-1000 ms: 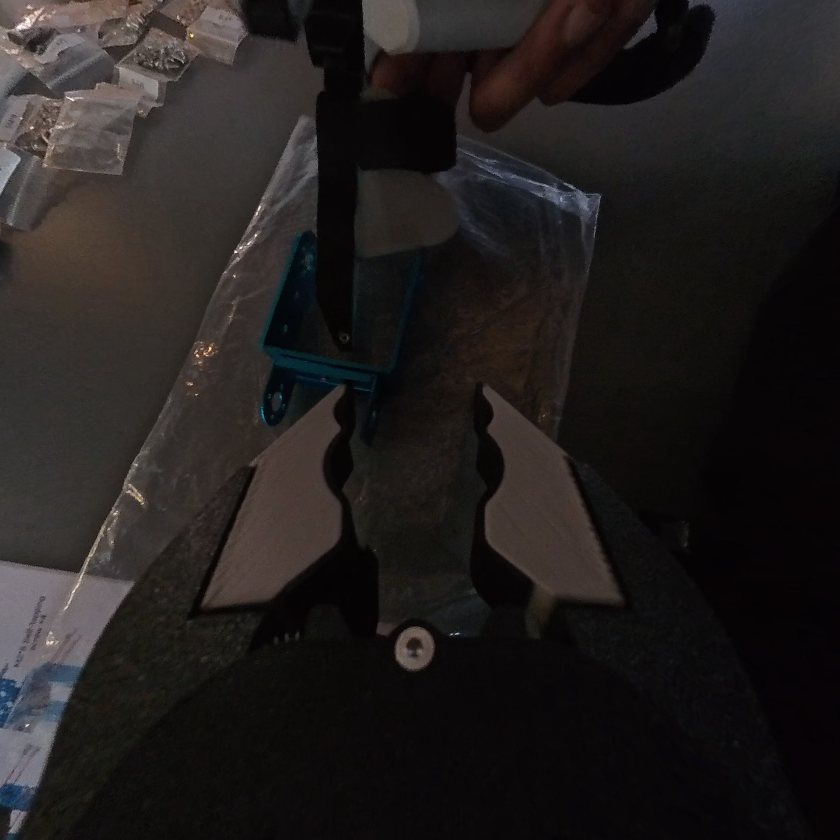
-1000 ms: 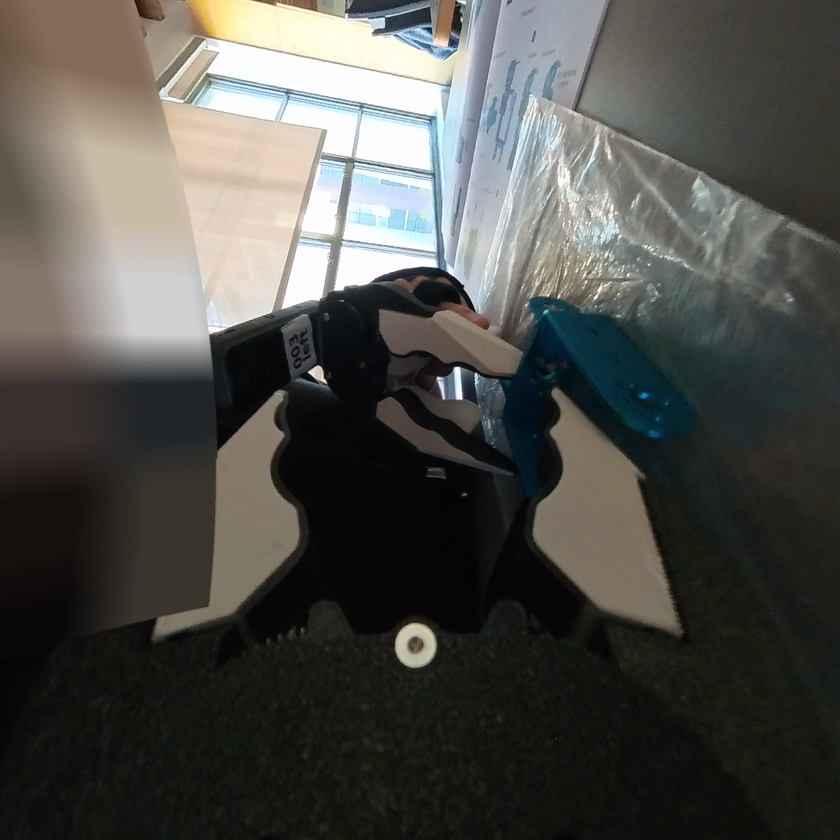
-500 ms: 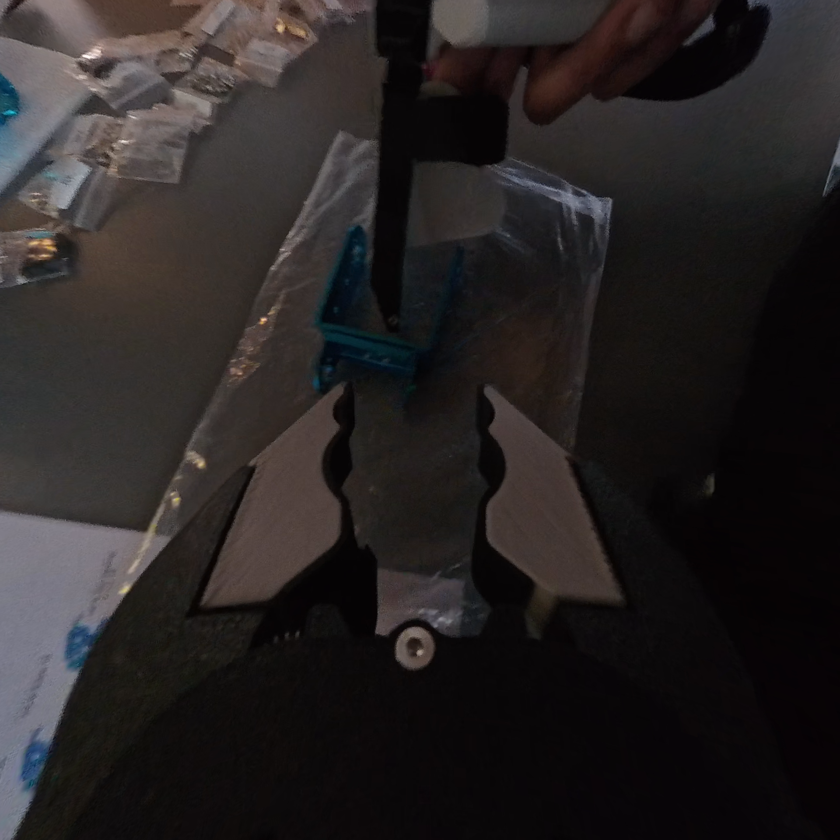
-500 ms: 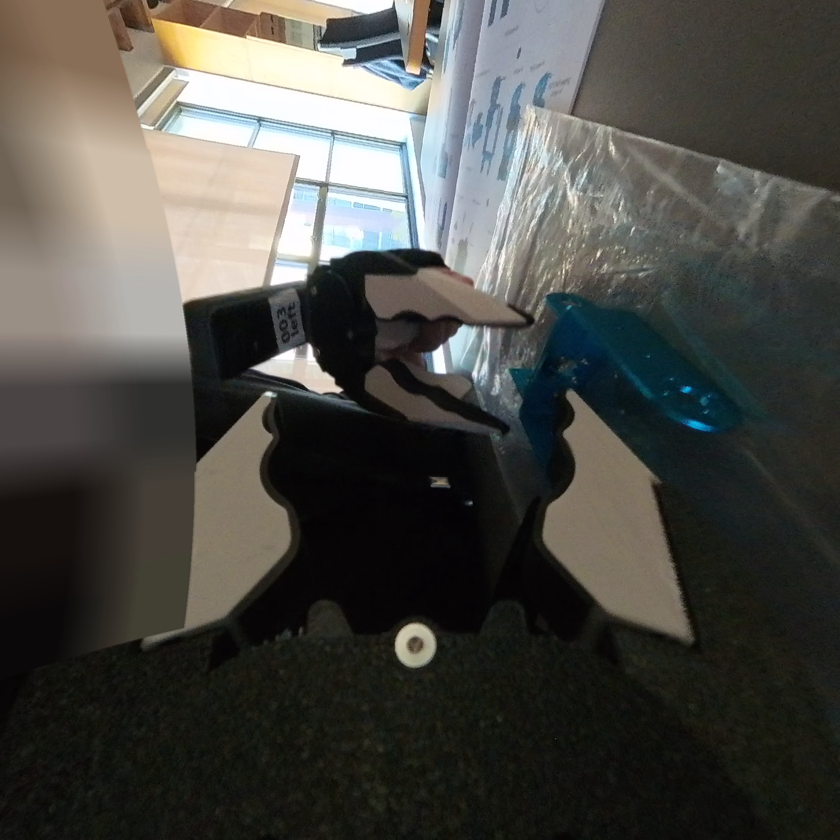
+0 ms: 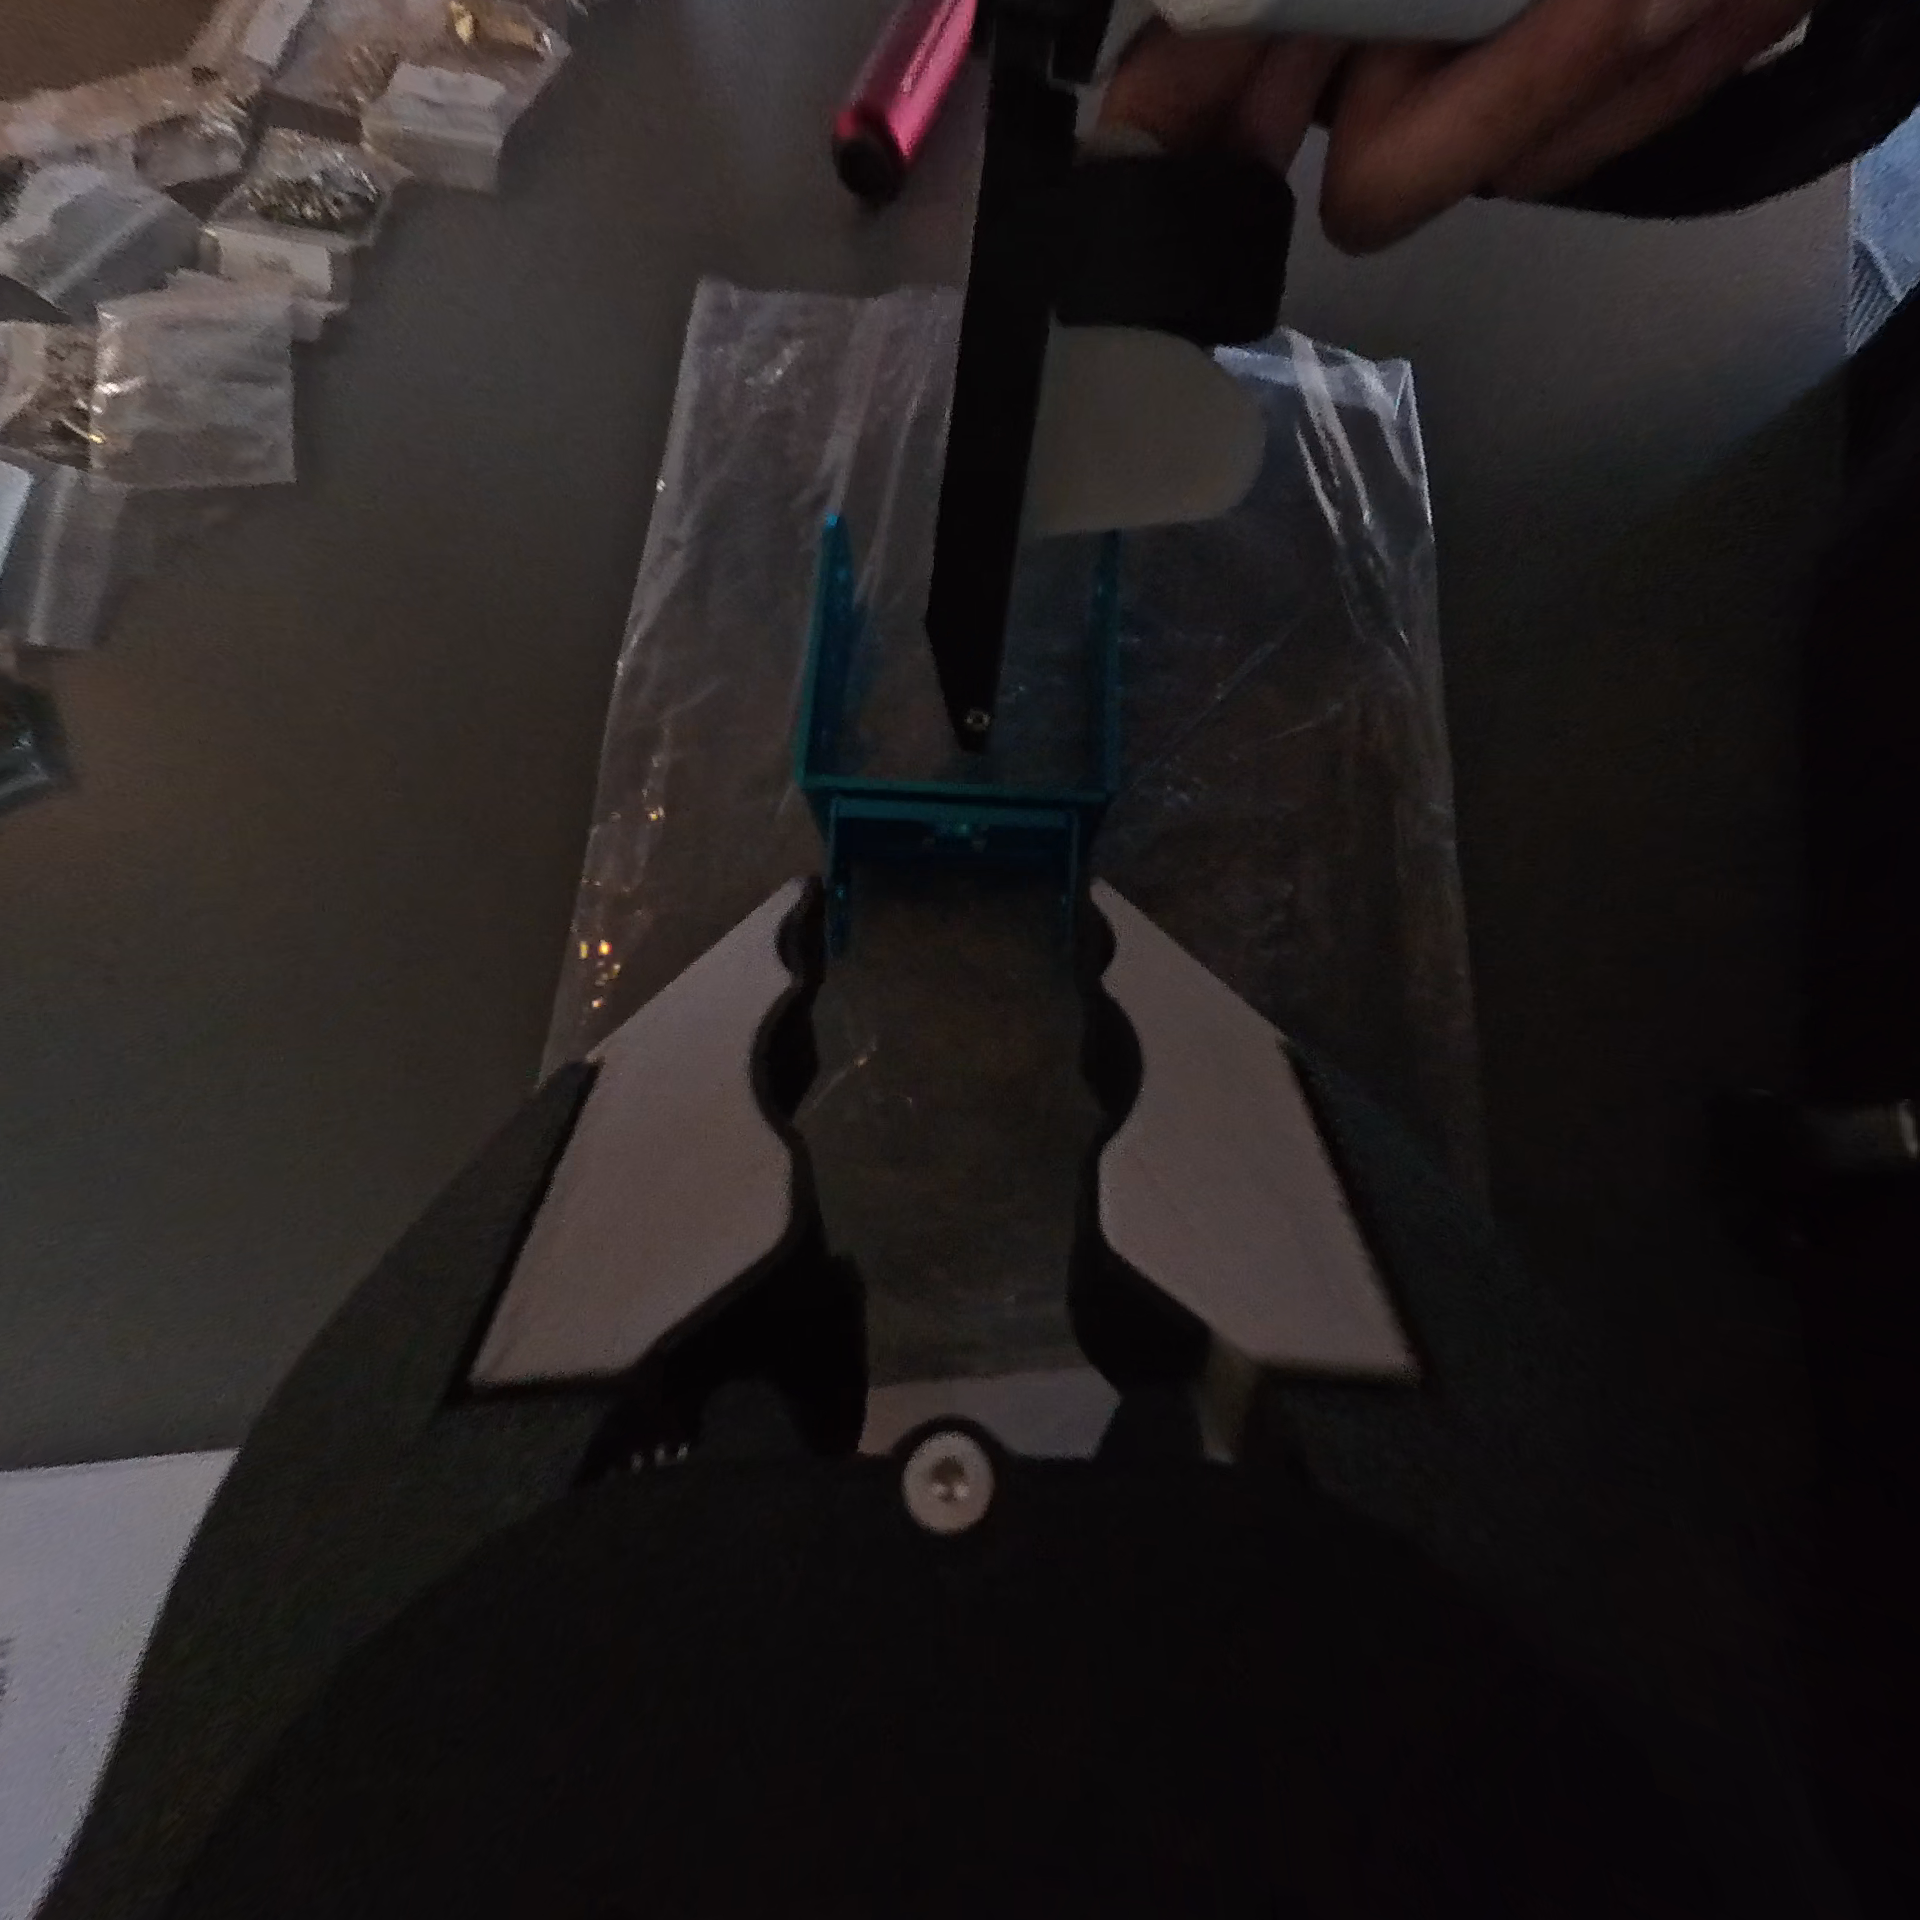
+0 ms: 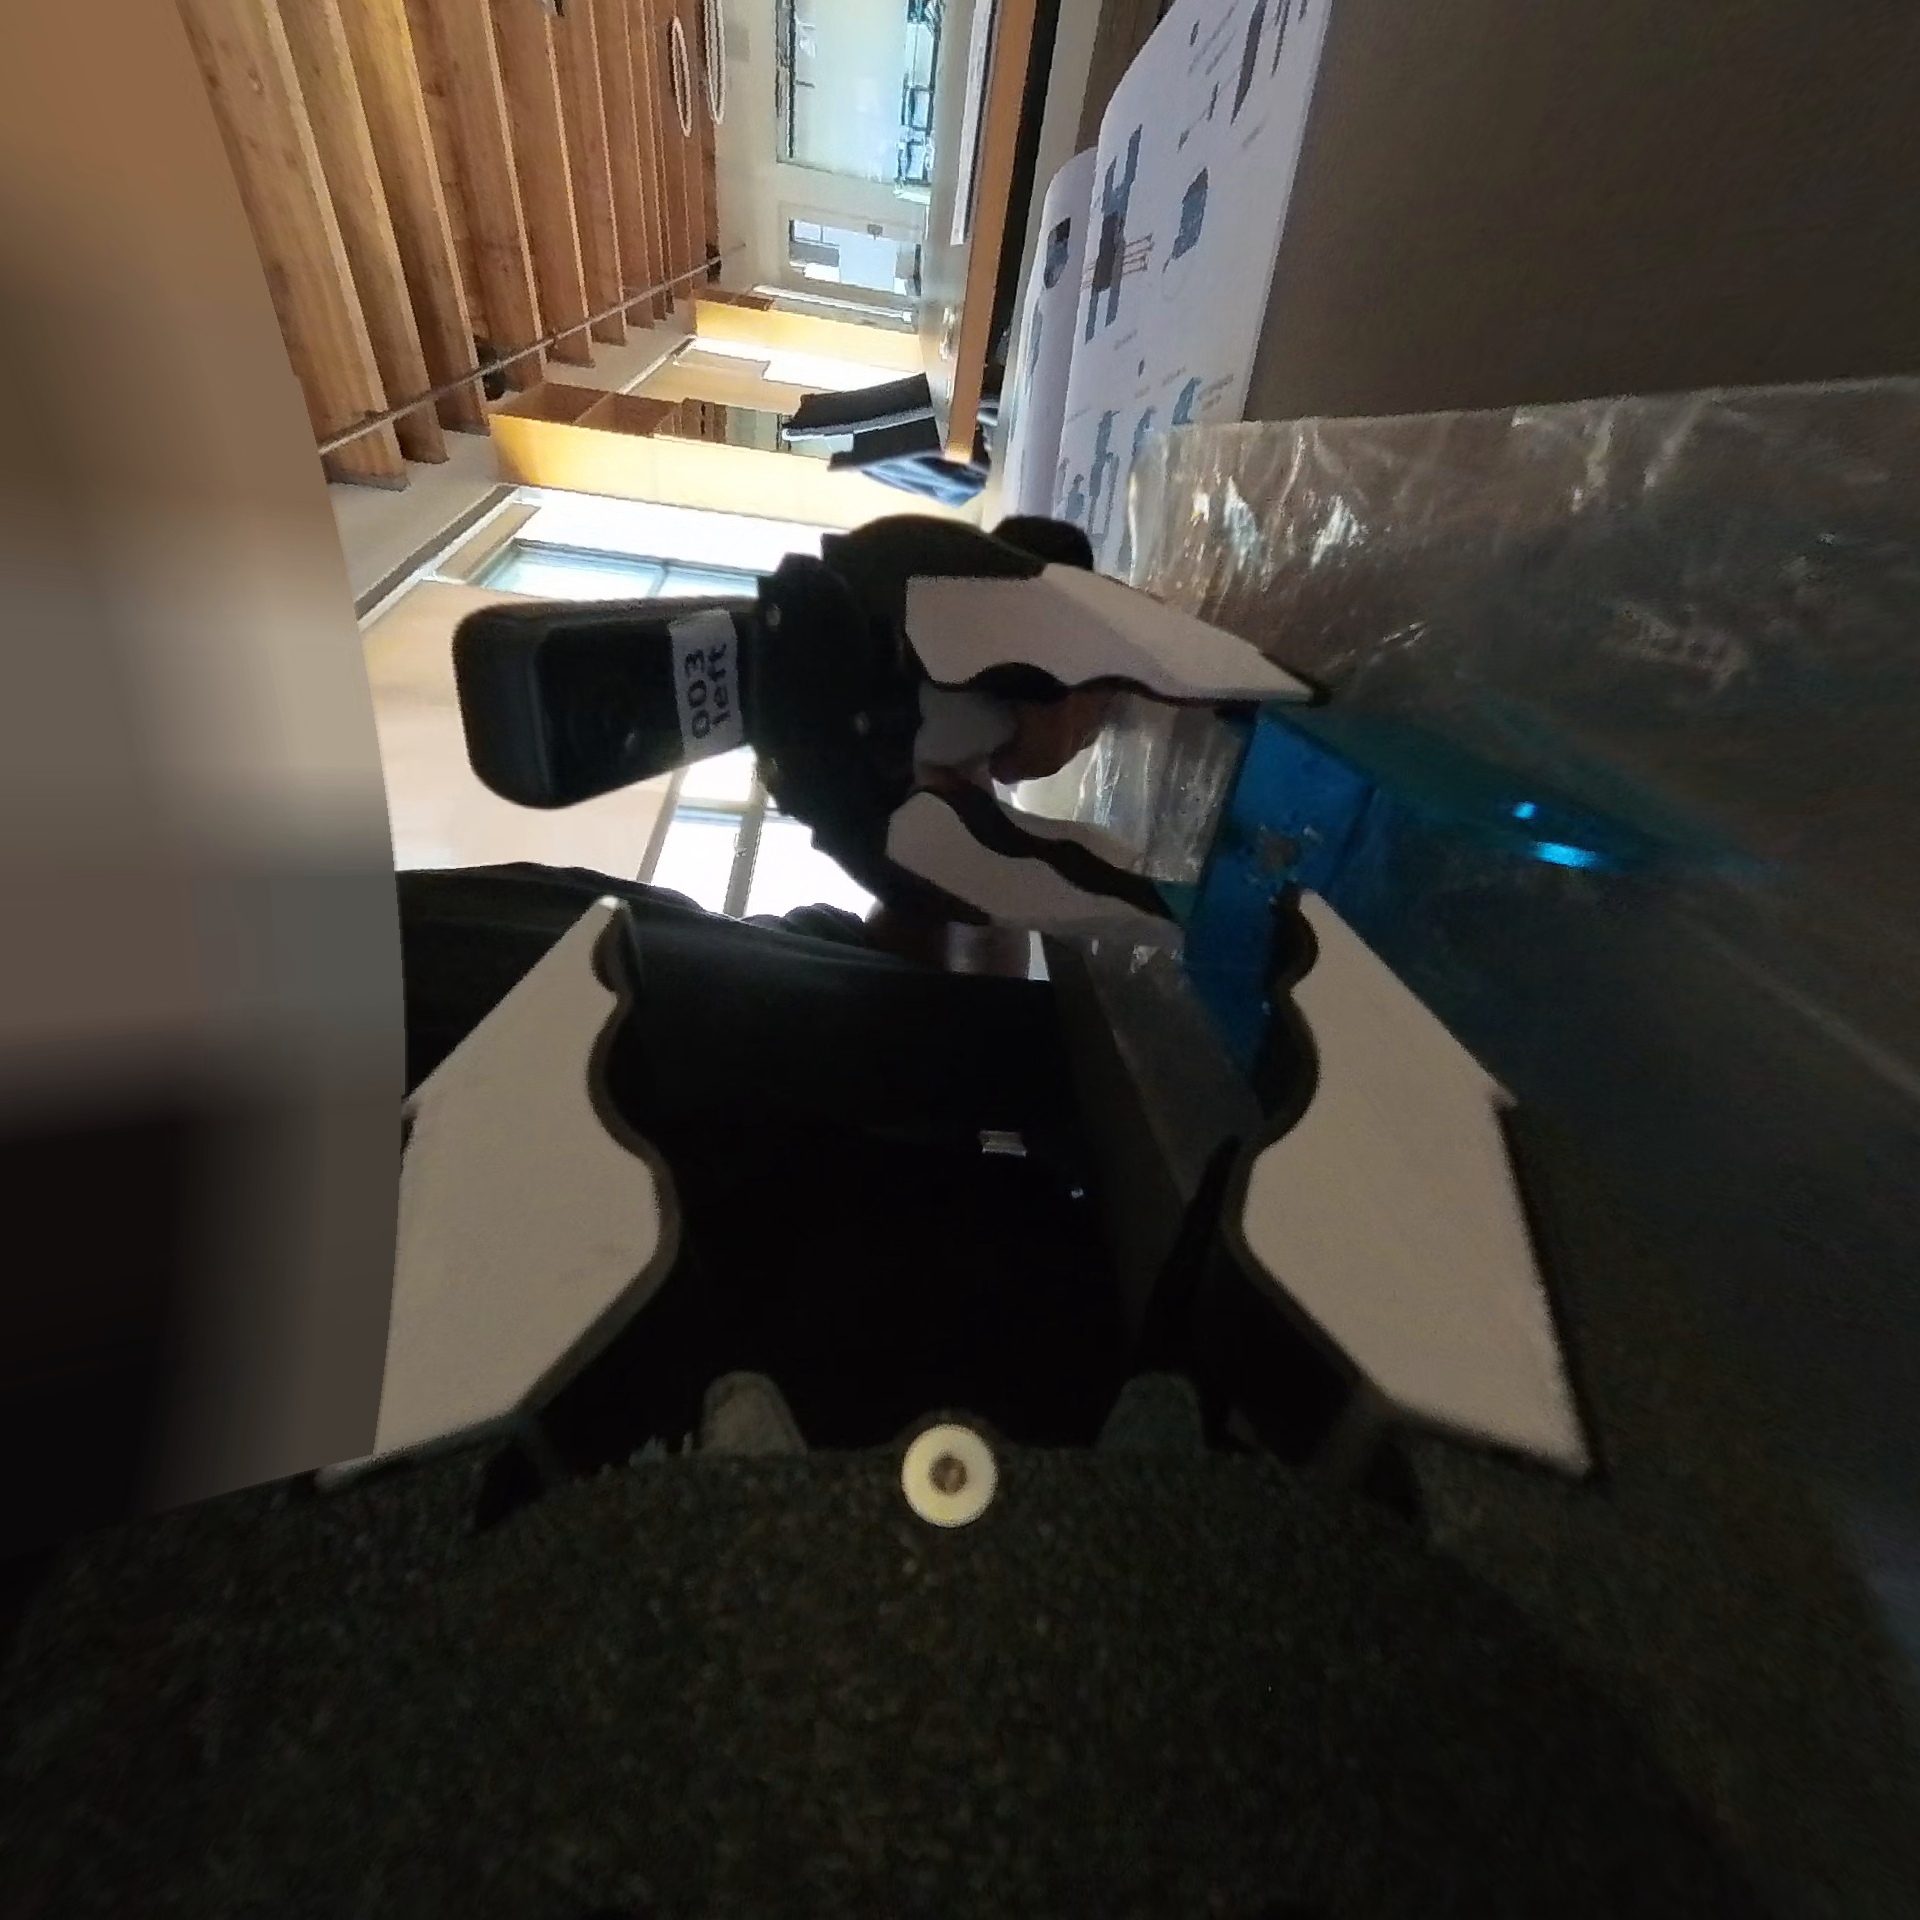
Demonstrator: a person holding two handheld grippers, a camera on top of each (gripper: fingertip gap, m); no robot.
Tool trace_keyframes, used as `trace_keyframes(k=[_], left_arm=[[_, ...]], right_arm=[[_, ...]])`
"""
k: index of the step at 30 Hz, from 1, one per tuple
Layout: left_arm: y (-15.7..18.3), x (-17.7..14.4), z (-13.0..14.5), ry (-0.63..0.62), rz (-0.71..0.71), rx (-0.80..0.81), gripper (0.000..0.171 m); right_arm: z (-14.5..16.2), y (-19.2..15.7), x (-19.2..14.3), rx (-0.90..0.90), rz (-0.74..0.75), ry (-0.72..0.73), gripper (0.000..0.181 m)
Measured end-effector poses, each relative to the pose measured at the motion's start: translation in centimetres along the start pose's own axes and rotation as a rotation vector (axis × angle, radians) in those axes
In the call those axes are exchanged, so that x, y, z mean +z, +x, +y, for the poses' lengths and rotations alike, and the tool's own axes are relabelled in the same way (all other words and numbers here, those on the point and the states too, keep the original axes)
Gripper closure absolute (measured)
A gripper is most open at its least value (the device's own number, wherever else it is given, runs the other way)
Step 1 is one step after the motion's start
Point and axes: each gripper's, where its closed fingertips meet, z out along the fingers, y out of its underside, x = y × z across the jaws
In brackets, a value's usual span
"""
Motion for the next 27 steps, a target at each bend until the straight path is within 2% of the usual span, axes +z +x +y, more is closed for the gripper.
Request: trace_keyframes(k=[27], left_arm=[[0.7, -1.1, -2.2, -0.003, -0.040, 0.065, 0.126]], right_arm=[[0.8, -1.2, 0.2, -0.013, -0.042, -0.021, 0.059]])
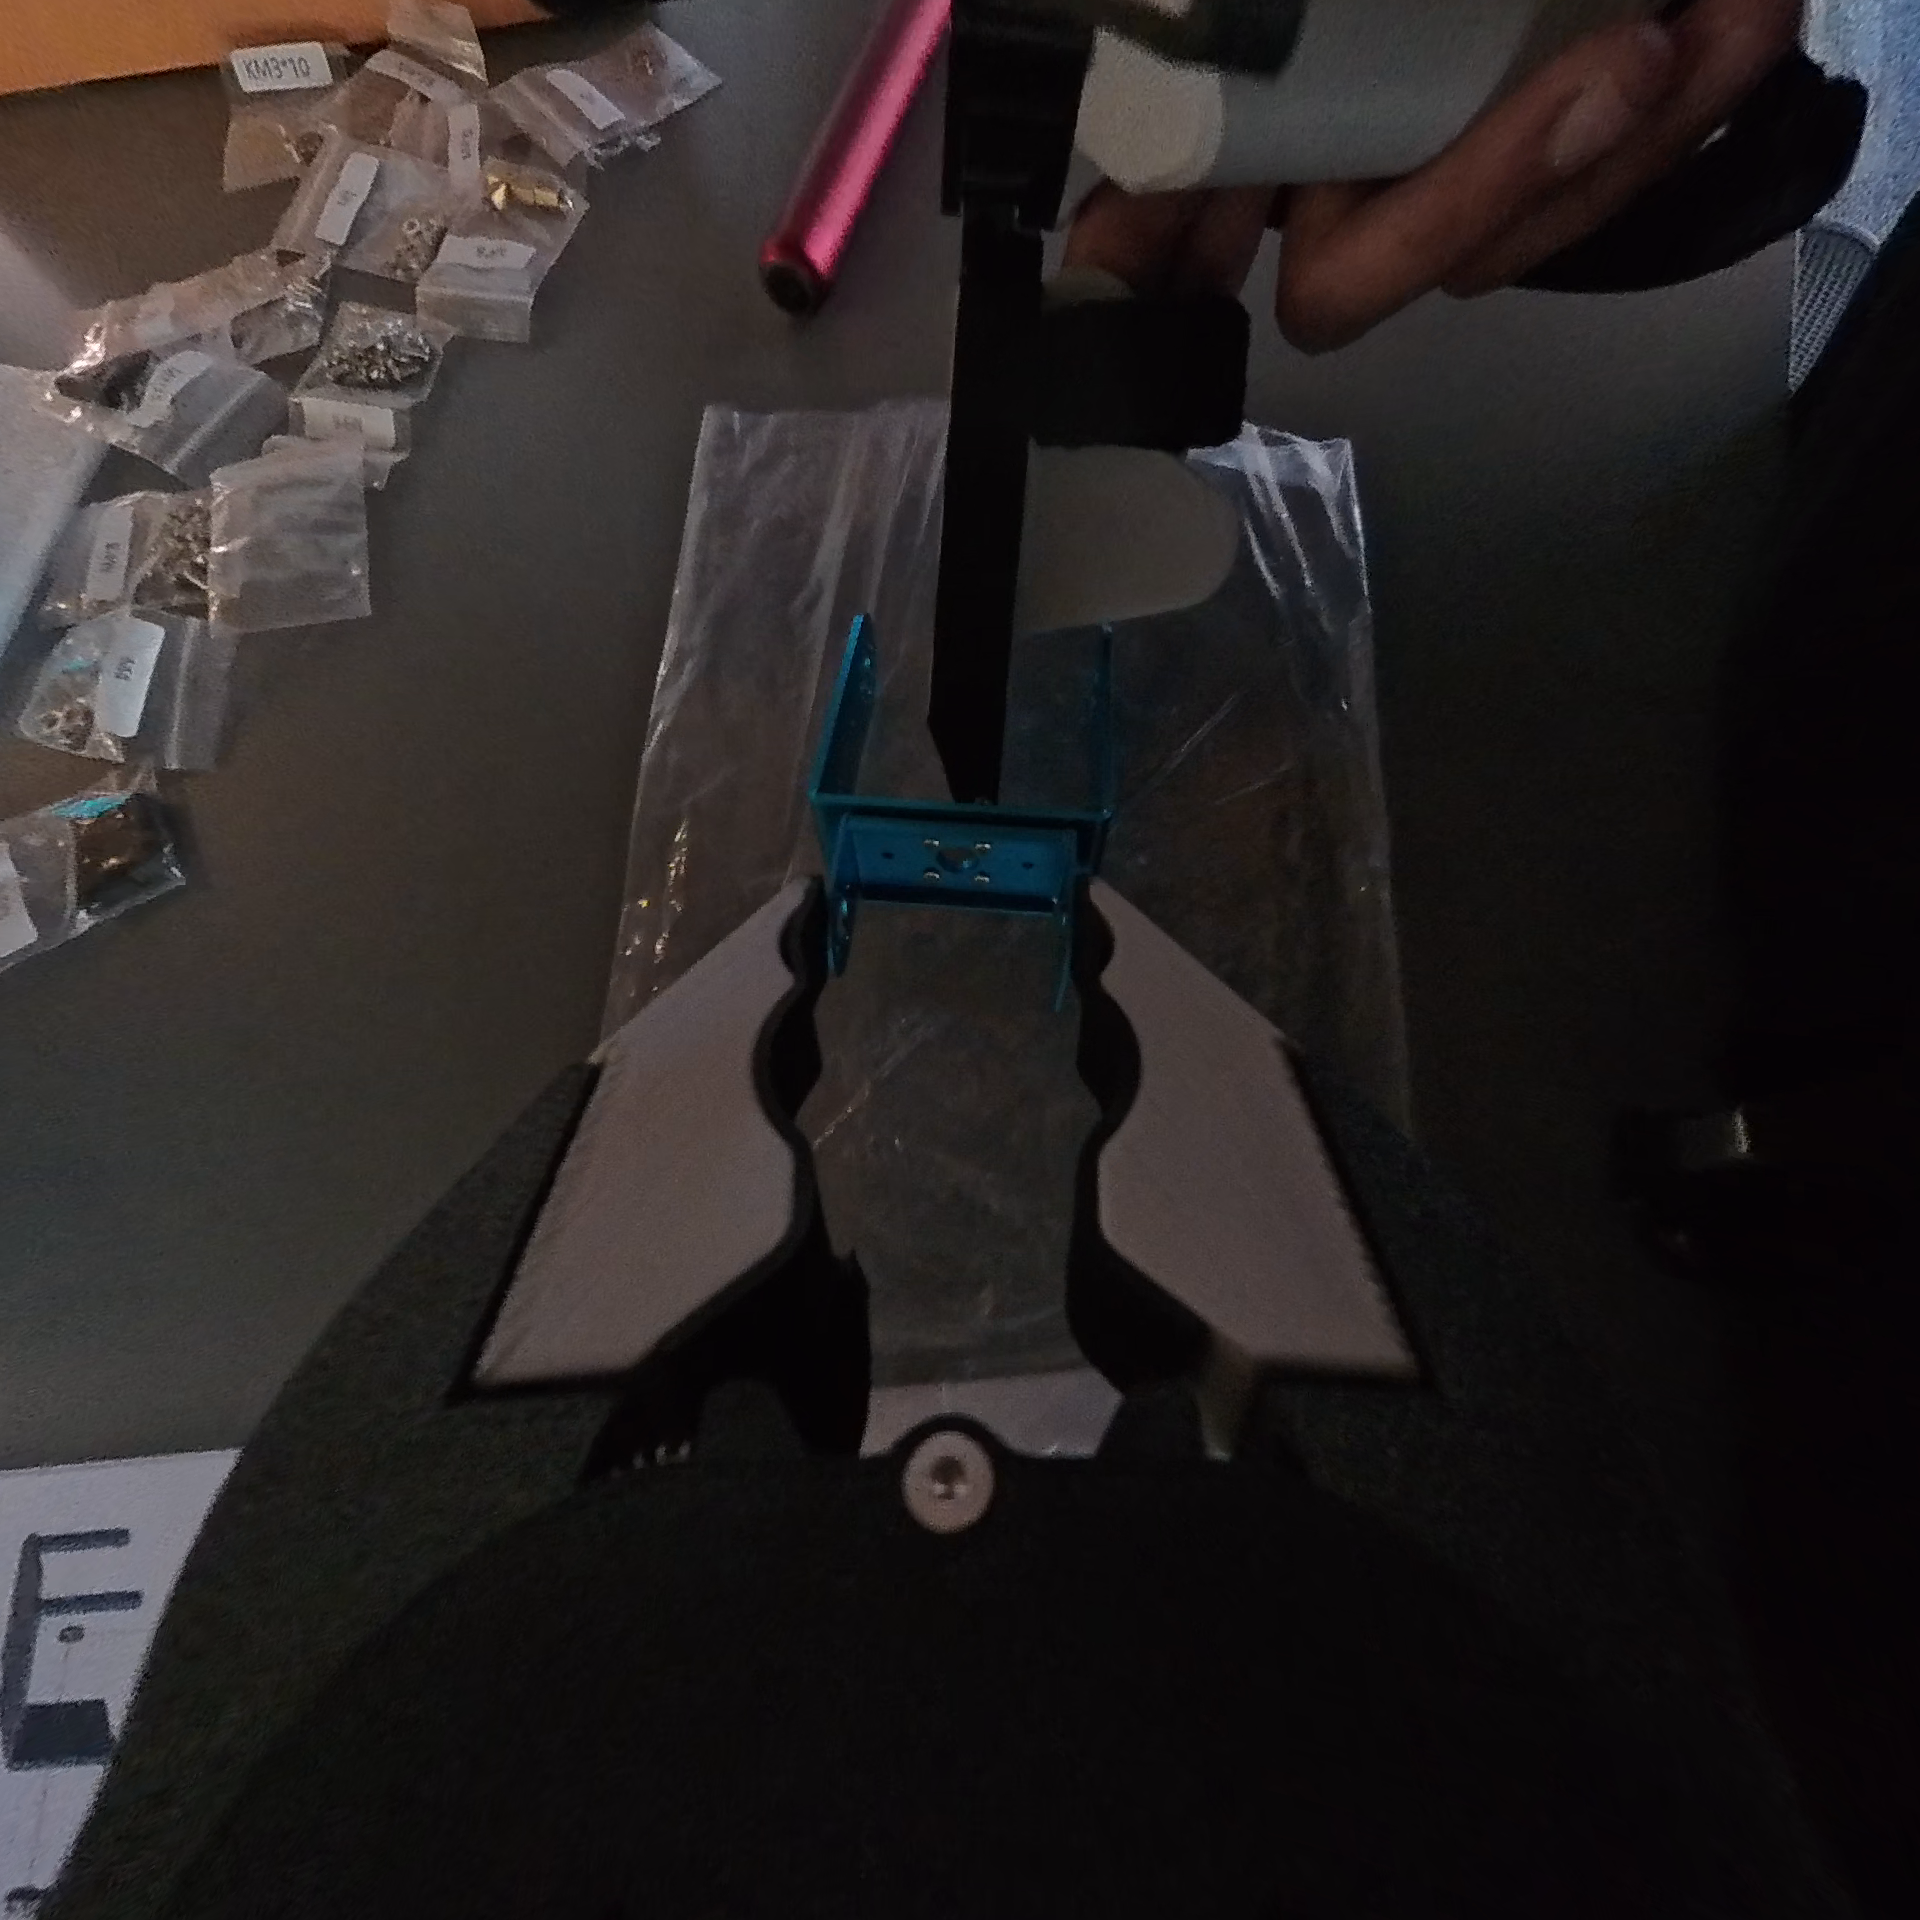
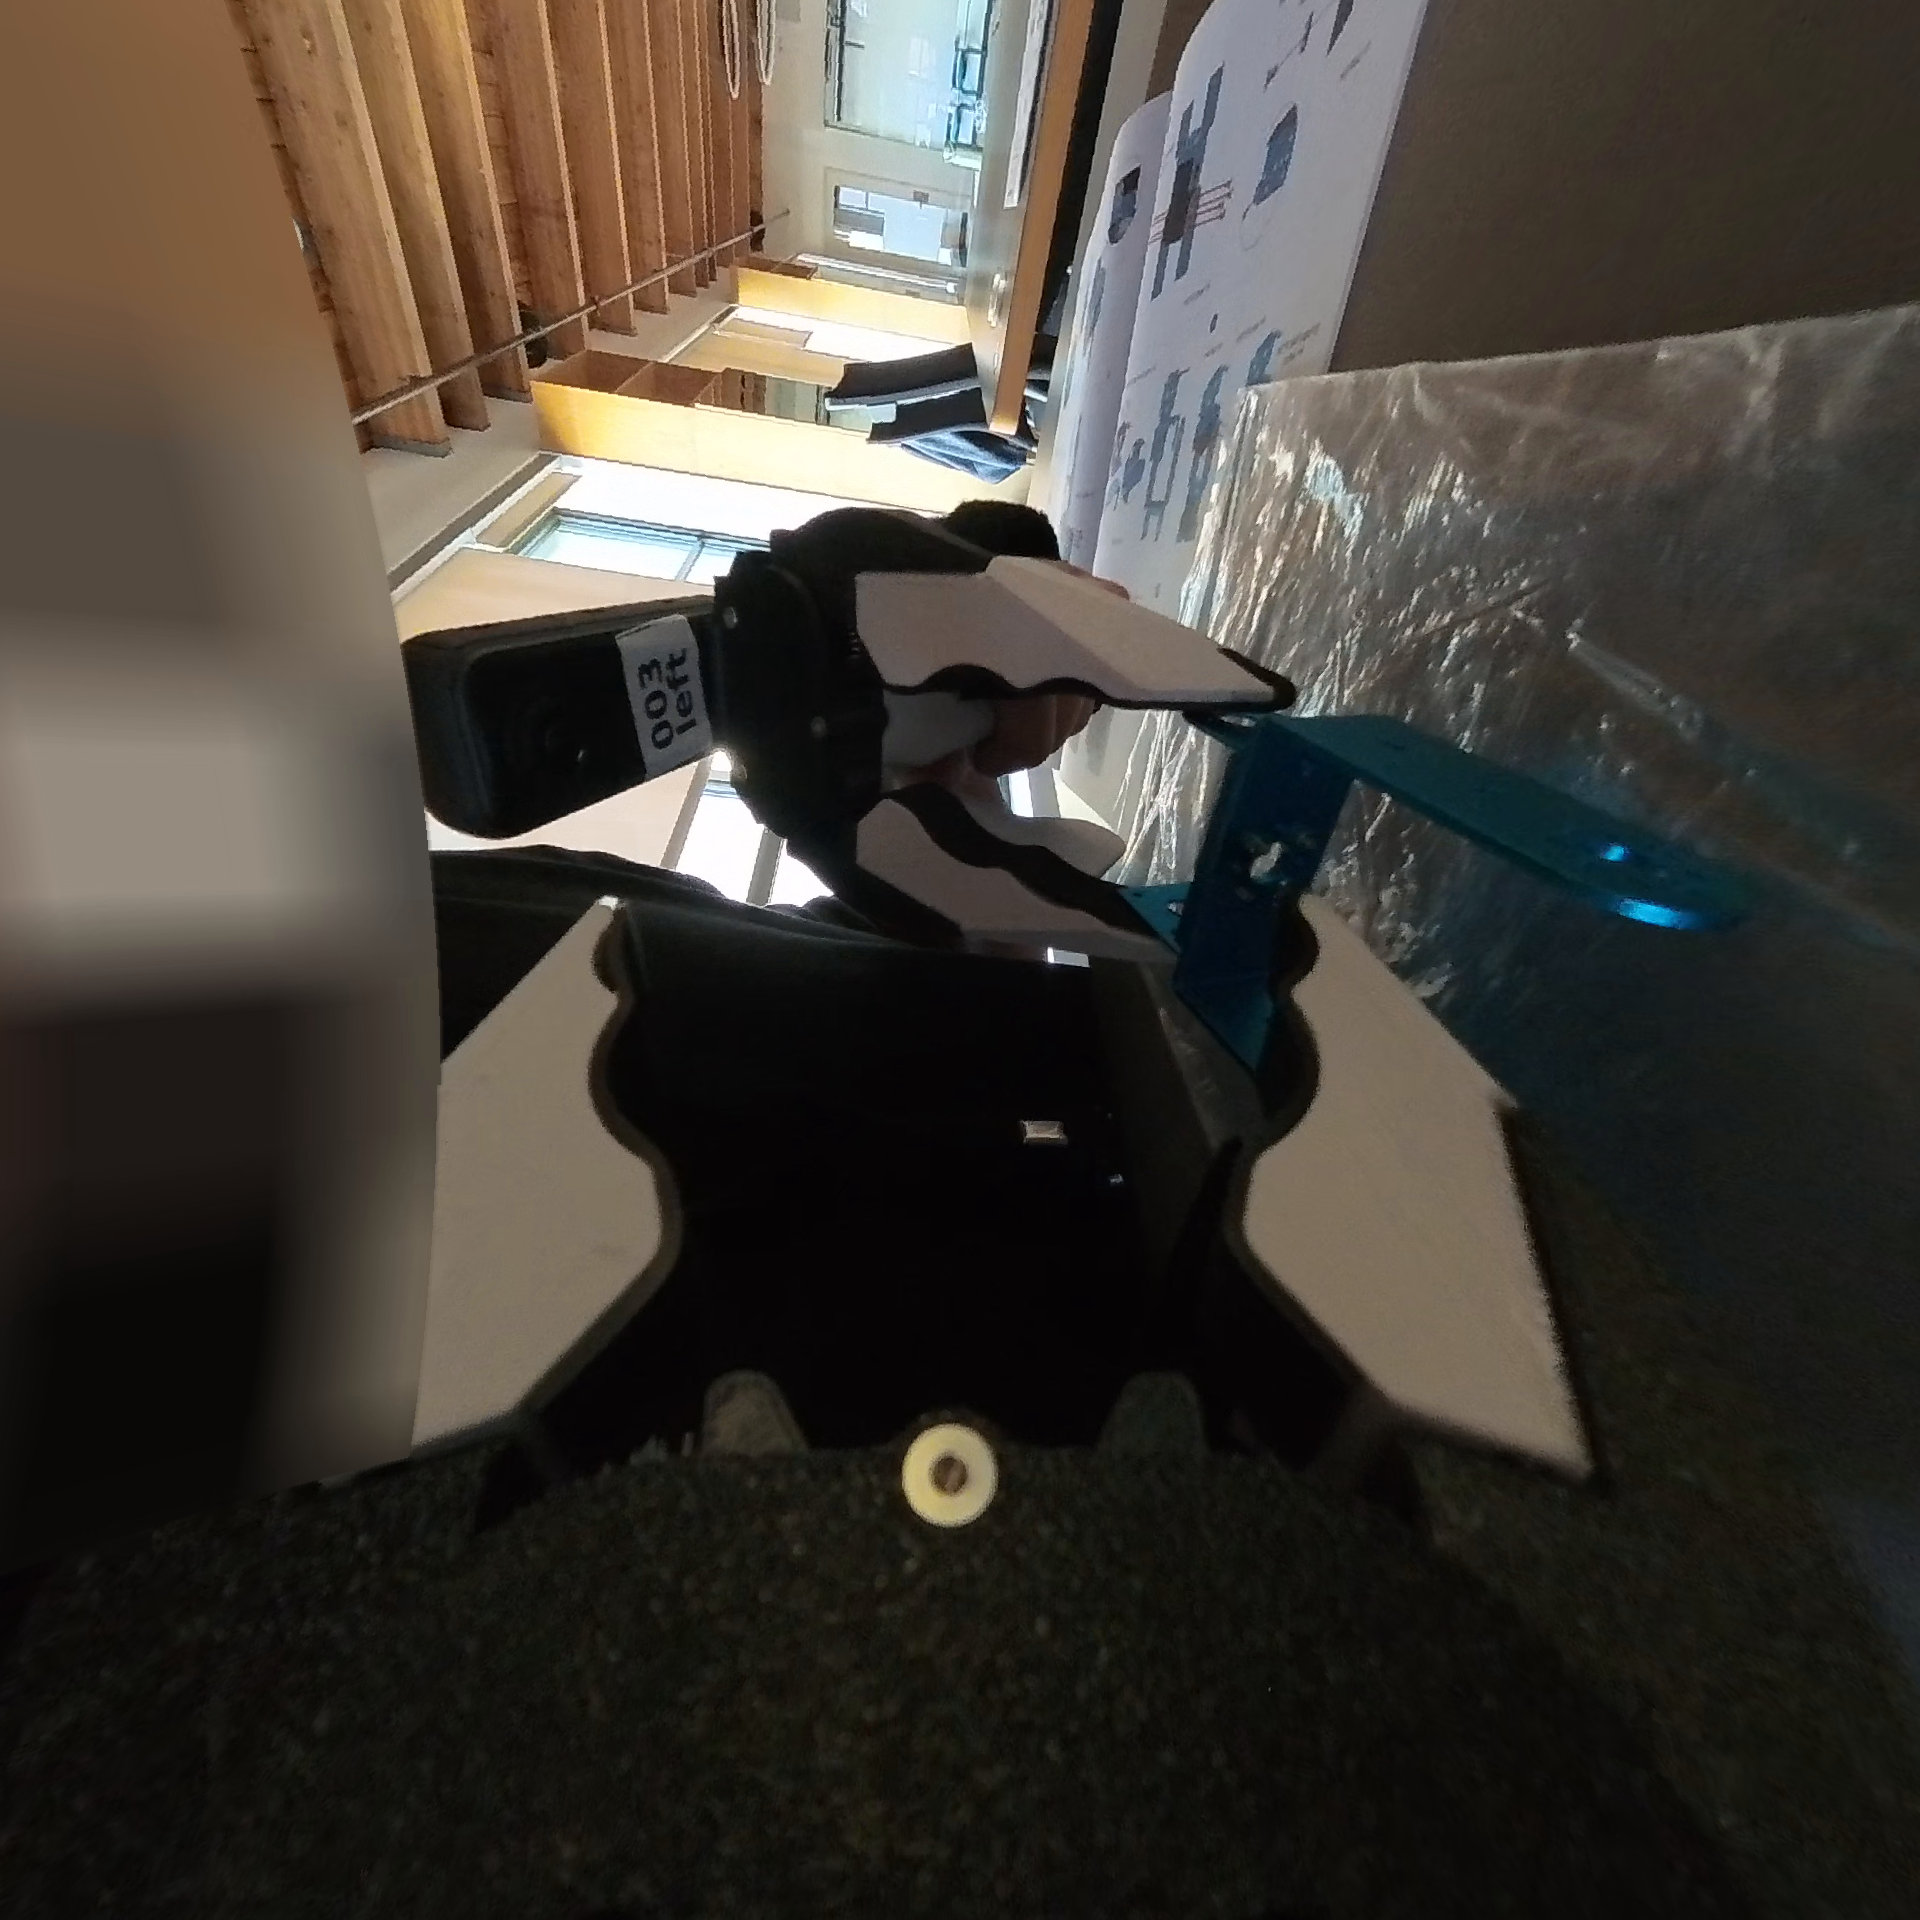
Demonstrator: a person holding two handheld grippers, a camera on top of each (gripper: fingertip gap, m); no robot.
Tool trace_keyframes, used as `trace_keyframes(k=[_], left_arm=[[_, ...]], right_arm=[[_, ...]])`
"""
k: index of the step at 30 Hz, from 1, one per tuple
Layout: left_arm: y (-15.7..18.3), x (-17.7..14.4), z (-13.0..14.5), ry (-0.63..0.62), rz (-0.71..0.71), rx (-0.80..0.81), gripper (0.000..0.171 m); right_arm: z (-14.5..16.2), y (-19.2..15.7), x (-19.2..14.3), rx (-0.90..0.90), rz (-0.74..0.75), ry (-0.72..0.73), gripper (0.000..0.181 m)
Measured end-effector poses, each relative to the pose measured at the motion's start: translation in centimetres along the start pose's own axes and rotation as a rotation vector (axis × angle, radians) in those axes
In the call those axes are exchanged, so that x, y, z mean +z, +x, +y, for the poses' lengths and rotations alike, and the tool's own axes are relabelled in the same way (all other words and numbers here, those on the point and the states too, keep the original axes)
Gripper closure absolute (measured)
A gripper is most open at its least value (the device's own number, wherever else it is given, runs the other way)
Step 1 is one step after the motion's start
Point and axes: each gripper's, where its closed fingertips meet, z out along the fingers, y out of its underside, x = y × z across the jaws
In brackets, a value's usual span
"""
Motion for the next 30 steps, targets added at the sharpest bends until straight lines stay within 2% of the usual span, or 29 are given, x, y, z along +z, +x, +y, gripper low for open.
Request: trace_keyframes(k=[30], left_arm=[[0.21, 0.33, 0.14, -0.028, -0.020, 0.026, 0.125]], right_arm=[[0.04, -0.21, 0.30, 0.019, 0.002, 0.015, 0.058]])
